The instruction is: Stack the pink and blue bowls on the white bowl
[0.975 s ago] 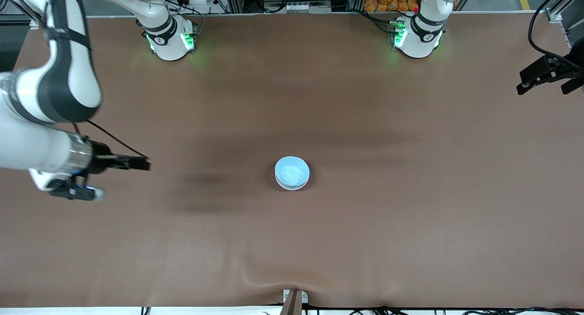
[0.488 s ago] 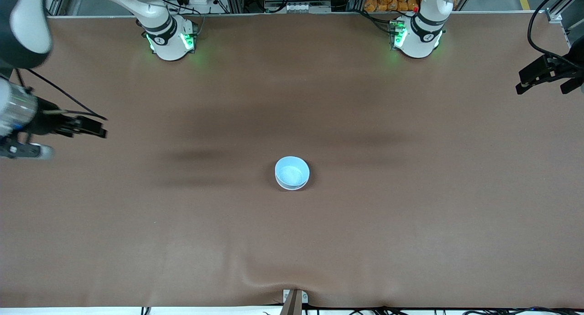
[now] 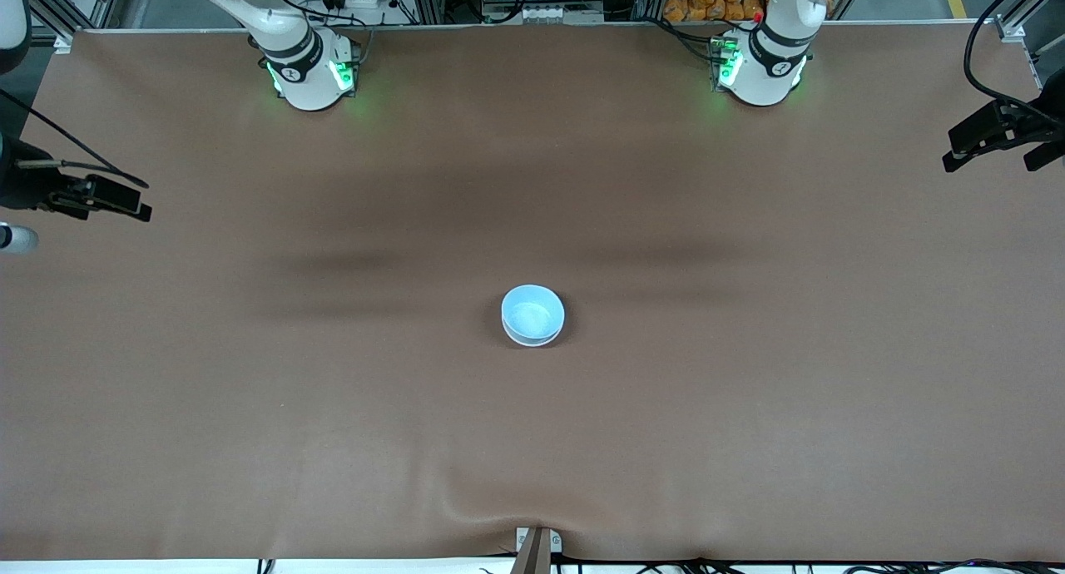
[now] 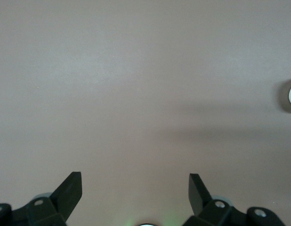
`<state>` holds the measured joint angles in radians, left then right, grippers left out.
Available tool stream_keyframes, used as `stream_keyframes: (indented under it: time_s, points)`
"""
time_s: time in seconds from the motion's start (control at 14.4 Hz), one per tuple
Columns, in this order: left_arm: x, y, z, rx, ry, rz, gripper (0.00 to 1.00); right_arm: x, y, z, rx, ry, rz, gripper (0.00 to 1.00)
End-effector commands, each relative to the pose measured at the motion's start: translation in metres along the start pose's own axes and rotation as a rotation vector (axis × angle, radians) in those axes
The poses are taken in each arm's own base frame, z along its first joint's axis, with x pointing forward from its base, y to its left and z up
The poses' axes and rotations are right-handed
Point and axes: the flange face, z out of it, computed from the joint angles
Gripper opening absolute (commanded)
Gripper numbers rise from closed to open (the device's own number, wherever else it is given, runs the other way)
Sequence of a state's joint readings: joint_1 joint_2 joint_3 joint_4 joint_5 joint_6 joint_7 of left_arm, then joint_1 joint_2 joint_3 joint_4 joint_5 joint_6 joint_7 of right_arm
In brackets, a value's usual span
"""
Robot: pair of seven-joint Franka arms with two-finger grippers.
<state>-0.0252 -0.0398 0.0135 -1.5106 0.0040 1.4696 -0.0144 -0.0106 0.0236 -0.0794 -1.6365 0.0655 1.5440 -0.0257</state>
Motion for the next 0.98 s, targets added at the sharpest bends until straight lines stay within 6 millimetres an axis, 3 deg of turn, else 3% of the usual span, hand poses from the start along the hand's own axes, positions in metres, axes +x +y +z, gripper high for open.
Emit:
stream_keyframes:
  time_s: [0.0, 0.42, 0.91]
  points:
    - [-0.004, 0.001, -0.003, -0.010, -0.002, 0.011, 1.00, -0.013, -0.003, -0.019, -0.053, 0.017, -0.016, 1.00]
    - [-0.006, 0.002, 0.001, -0.010, -0.031, 0.013, 1.00, -0.016, -0.001, -0.043, -0.072, 0.052, -0.013, 1.00]
    - [-0.006, 0.004, 0.000, -0.010, -0.030, 0.013, 1.00, -0.015, -0.001, -0.048, -0.074, 0.068, -0.012, 1.00]
